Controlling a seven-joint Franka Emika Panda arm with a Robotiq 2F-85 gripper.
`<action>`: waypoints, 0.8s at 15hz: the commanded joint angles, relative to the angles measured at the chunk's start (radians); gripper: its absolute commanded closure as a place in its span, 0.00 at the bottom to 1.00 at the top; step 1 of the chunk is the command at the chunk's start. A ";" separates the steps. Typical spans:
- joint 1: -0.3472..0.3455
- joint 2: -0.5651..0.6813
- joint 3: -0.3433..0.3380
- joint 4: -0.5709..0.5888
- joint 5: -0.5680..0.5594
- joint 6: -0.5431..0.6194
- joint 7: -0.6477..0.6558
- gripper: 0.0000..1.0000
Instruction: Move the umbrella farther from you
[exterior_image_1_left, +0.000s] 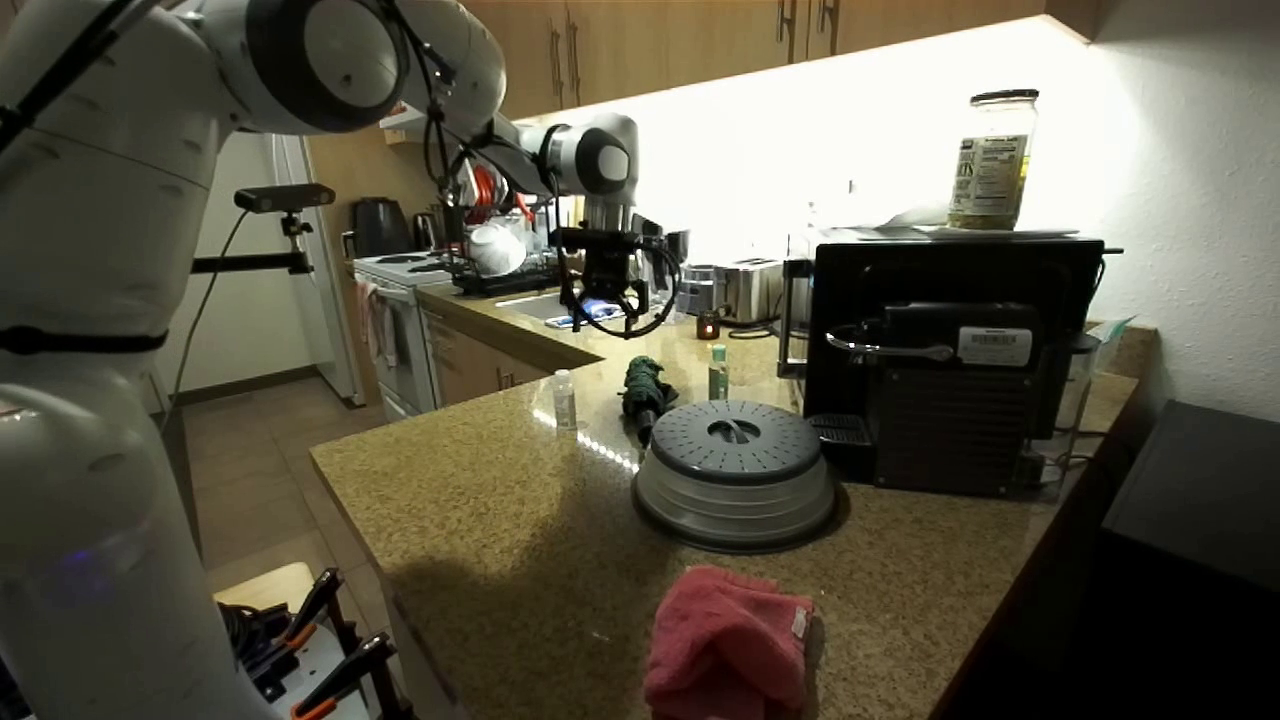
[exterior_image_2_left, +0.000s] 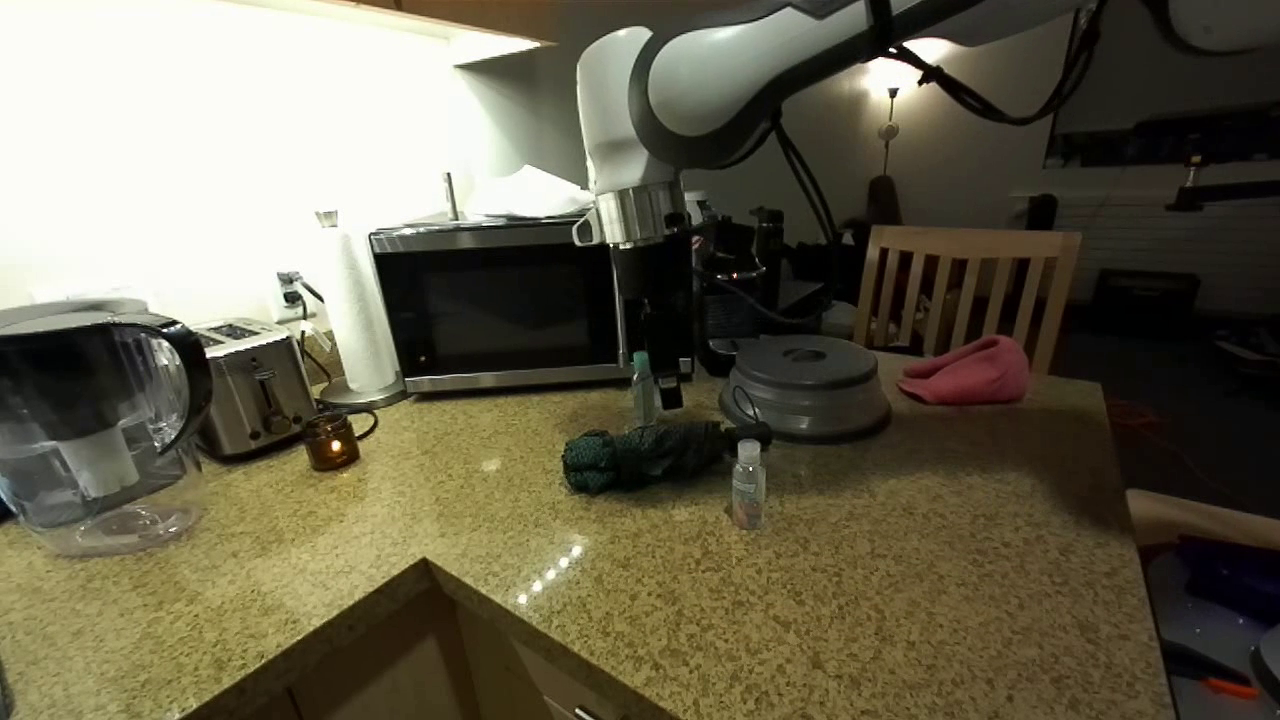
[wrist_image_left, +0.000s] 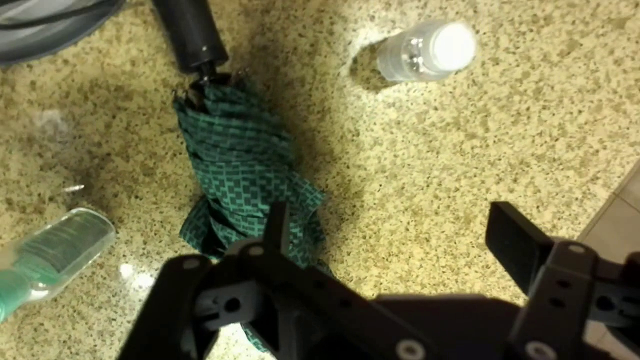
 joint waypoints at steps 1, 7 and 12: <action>-0.008 -0.102 -0.018 -0.138 0.068 0.019 0.139 0.00; -0.015 -0.226 -0.059 -0.310 0.170 0.061 0.350 0.00; -0.011 -0.316 -0.076 -0.424 0.213 0.118 0.470 0.00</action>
